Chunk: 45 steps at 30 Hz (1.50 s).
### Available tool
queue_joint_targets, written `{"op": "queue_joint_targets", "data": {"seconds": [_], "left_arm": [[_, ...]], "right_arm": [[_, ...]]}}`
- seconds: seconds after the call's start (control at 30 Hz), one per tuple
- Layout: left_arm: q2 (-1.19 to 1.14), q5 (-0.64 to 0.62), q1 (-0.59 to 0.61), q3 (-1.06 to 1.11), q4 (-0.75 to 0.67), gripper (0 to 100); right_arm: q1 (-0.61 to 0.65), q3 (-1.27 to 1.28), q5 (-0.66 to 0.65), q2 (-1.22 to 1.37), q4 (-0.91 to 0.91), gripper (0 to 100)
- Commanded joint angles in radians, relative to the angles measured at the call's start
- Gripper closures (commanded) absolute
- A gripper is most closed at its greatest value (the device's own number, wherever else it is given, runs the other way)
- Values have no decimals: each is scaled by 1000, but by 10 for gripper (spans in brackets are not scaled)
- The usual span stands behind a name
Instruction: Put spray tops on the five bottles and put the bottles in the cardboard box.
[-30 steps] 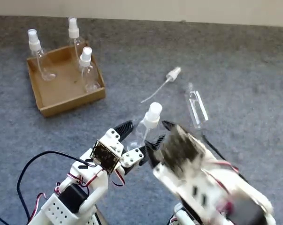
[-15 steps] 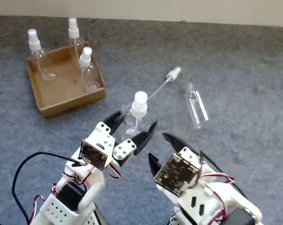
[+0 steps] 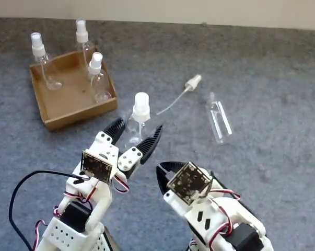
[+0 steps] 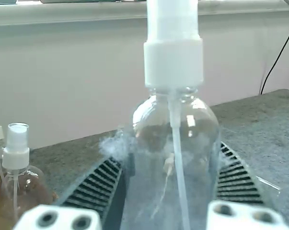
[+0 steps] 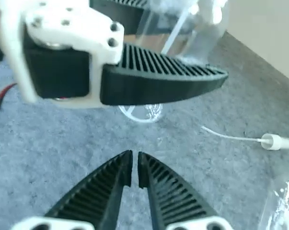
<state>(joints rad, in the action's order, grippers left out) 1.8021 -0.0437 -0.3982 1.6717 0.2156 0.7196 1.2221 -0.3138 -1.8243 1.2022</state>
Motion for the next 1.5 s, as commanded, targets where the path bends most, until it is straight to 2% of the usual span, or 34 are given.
{"op": "queue_joint_targets", "data": {"seconds": [0.0, 0.1, 0.3, 0.5, 0.6, 0.7, 0.8, 0.93, 1.1, 1.23, 1.47], "left_arm": [[18, -12, 4, -18, -26, 864], [18, -12, 4, 5, -25, 864], [18, -12, 10, 24, -25, 864], [18, -12, 7, 24, -25, 864], [18, -34, 10, 24, -25, 864], [18, -161, 12, 24, -25, 864], [16, -239, 12, 24, -20, 864], [16, -247, 12, 24, -20, 864], [16, -247, 5, 24, -20, 864], [15, -249, 4, 24, -21, 864], [16, -249, 2, 24, -26, 864]], "right_arm": [[-114, -1, 12, -16, -62, 986], [-170, 87, 12, -16, -131, 986], [-176, 298, 12, -16, -343, 986], [-171, 403, 17, -16, -377, 986], [-120, 409, 23, -16, -377, 986], [-56, 406, 153, -16, -377, 986], [-70, 395, 307, -16, -378, 986], [-127, 346, 431, -16, -378, 986], [-133, 317, 554, -16, -378, 986], [-133, 317, 614, -16, -378, 986], [-131, 317, 617, -16, -377, 986]]}}
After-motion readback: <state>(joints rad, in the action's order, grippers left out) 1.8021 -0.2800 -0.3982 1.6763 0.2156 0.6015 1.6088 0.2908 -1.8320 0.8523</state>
